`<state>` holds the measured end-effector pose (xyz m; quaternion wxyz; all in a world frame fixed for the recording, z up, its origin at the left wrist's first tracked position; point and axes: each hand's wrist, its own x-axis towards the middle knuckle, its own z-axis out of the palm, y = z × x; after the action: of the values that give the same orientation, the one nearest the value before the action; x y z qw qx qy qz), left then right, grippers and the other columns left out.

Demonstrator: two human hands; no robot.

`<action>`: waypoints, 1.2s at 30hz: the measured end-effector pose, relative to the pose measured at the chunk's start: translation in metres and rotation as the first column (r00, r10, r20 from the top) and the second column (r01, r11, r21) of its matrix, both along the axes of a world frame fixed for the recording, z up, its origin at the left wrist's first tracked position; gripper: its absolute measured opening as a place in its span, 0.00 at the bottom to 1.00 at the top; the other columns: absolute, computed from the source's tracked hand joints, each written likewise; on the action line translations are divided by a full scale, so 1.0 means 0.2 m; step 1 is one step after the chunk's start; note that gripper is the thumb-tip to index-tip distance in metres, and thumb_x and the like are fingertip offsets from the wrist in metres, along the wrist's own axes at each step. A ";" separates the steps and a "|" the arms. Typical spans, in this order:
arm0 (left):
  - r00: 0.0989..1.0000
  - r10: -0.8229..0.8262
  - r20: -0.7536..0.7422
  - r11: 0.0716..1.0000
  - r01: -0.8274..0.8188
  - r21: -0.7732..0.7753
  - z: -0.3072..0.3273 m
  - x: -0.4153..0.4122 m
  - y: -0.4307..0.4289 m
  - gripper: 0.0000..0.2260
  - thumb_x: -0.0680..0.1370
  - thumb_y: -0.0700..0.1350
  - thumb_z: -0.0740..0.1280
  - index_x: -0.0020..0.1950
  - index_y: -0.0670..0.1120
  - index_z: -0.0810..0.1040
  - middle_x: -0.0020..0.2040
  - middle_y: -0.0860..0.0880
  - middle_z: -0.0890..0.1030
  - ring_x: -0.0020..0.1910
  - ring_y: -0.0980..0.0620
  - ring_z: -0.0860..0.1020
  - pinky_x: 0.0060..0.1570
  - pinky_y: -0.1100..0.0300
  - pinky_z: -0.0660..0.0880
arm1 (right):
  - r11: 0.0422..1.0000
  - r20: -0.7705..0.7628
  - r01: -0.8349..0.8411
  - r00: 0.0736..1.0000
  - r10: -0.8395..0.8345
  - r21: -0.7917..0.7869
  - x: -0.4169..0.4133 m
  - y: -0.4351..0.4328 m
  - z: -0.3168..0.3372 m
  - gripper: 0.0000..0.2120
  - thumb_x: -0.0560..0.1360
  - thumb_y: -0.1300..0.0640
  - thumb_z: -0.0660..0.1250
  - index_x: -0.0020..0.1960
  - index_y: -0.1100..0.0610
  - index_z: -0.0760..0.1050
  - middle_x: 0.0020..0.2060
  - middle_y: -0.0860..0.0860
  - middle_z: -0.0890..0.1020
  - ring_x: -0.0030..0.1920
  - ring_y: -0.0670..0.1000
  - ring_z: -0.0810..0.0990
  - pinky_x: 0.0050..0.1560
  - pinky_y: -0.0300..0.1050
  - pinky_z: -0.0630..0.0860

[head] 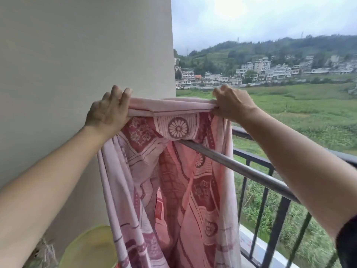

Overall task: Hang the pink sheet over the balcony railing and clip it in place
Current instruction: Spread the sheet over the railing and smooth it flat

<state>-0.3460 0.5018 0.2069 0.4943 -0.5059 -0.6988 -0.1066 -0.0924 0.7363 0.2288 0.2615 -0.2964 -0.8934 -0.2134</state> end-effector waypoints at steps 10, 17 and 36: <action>0.942 0.206 -0.264 0.973 -0.170 0.153 0.14 -0.30 0.17 0.03 0.75 0.40 0.69 0.47 0.44 0.77 0.45 0.38 0.73 0.40 0.39 0.73 0.34 0.49 0.69 | 0.926 -0.326 -0.108 0.945 -0.018 -0.362 -0.49 0.28 0.15 0.05 0.74 0.68 0.66 0.49 0.63 0.78 0.38 0.56 0.78 0.43 0.58 0.80 0.41 0.46 0.74; 0.796 0.188 0.575 0.870 -0.407 0.279 0.12 -0.44 0.44 0.11 0.78 0.49 0.64 0.51 0.48 0.84 0.48 0.36 0.82 0.48 0.32 0.79 0.43 0.51 0.71 | 0.671 -0.645 -0.475 0.764 -0.005 -0.568 -0.87 0.39 0.06 0.21 0.71 0.66 0.69 0.62 0.55 0.78 0.58 0.56 0.81 0.57 0.55 0.81 0.59 0.51 0.79; 0.672 -0.518 0.530 0.851 0.470 0.236 -0.84 -0.35 0.71 0.09 0.77 0.48 0.69 0.41 0.45 0.82 0.36 0.53 0.79 0.36 0.53 0.78 0.33 0.53 0.77 | 0.301 0.130 -0.006 0.892 0.432 -0.954 -0.87 0.44 -0.18 0.13 0.76 0.53 0.70 0.58 0.58 0.81 0.51 0.53 0.86 0.52 0.51 0.86 0.54 0.50 0.83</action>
<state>-0.4157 0.6434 0.0389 0.2319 -0.5993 -0.6463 -0.4114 -0.2665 0.8250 0.1922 -0.1008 -0.2186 -0.9137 0.3274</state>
